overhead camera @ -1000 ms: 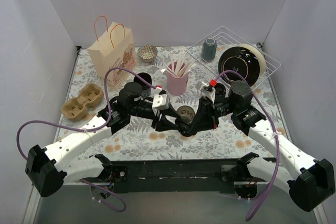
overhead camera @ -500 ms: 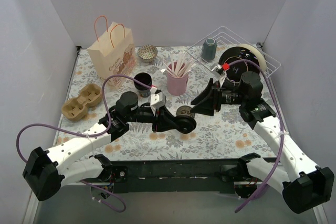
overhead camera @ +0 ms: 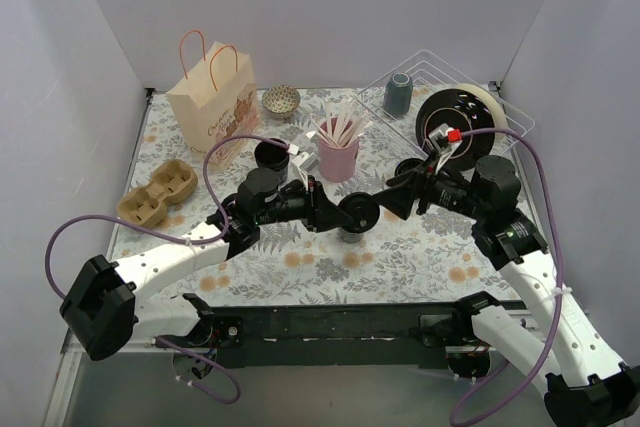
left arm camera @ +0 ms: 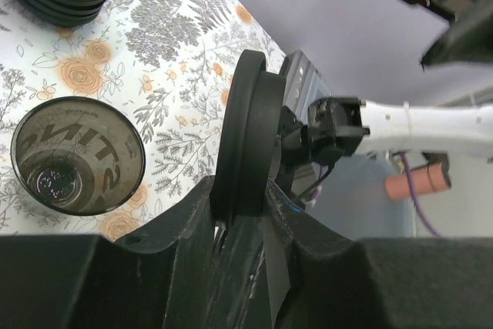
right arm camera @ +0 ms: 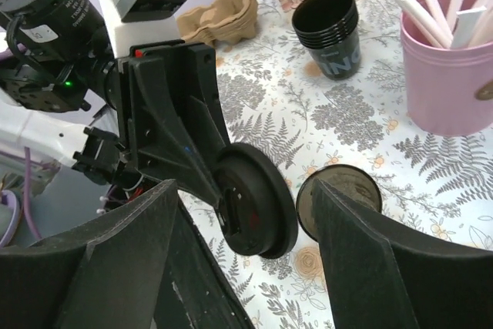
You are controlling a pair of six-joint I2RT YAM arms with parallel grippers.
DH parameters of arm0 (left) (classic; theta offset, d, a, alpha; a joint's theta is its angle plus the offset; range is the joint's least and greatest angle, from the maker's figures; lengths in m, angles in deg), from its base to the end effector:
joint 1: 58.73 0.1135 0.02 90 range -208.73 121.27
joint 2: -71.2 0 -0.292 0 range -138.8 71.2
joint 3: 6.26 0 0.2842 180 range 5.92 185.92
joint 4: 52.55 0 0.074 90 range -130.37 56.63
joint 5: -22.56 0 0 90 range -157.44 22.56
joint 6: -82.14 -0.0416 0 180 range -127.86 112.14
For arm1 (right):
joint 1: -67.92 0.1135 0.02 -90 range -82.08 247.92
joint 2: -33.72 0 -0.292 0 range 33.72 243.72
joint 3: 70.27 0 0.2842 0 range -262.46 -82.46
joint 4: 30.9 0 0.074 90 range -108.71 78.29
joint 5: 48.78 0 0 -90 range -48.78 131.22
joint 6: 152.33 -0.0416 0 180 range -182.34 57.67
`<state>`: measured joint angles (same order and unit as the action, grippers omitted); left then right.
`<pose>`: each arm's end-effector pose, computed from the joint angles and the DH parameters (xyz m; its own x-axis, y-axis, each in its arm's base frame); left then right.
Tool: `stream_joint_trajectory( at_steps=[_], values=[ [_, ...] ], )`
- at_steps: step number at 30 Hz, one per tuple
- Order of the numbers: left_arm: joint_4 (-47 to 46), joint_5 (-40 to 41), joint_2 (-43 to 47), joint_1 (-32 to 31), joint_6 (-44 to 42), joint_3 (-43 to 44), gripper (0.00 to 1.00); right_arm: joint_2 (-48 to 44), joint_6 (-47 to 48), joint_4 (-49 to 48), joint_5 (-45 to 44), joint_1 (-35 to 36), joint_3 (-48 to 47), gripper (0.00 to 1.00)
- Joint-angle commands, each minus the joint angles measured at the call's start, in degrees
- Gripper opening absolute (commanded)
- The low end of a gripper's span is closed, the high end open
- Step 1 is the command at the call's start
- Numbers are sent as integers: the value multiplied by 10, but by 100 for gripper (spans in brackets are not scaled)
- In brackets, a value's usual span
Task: Pack the takeout coffee
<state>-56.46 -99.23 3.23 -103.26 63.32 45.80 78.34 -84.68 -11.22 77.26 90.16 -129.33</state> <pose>0.1919 -0.2195 0.2835 -0.9597 -0.1845 -0.2119 0.1705 0.2169 -0.9612 0.1708 0.0963 0.3796 -0.4008 0.1683 -0.9006 -0.7525 0.5003 0.4284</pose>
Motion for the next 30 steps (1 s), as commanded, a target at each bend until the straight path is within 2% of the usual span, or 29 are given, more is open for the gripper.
stream_joint_trajectory(
  at_steps=[1, 4, 11, 20, 26, 30],
  values=[
    [44, 66, -5, 2, 96, 41, 17, -23, -8, 4, -60, 0, 20, 79],
    [88, 119, -15, 1, 132, 54, 18, -27, -16, 19, -119, -1, 36, 79],
    [158, 132, -52, 2, 189, 84, 17, -8, -33, 23, -121, -1, 74, 77],
    [132, 97, -77, 6, 241, 70, 17, 0, -50, -7, -113, -1, 109, 77],
    [81, 71, -84, 6, 267, 51, 17, 5, -98, -66, -83, 0, 147, 76],
    [46, 57, -80, 6, 273, 35, 16, 17, -120, -92, -94, 0, 158, 75]
  ],
)
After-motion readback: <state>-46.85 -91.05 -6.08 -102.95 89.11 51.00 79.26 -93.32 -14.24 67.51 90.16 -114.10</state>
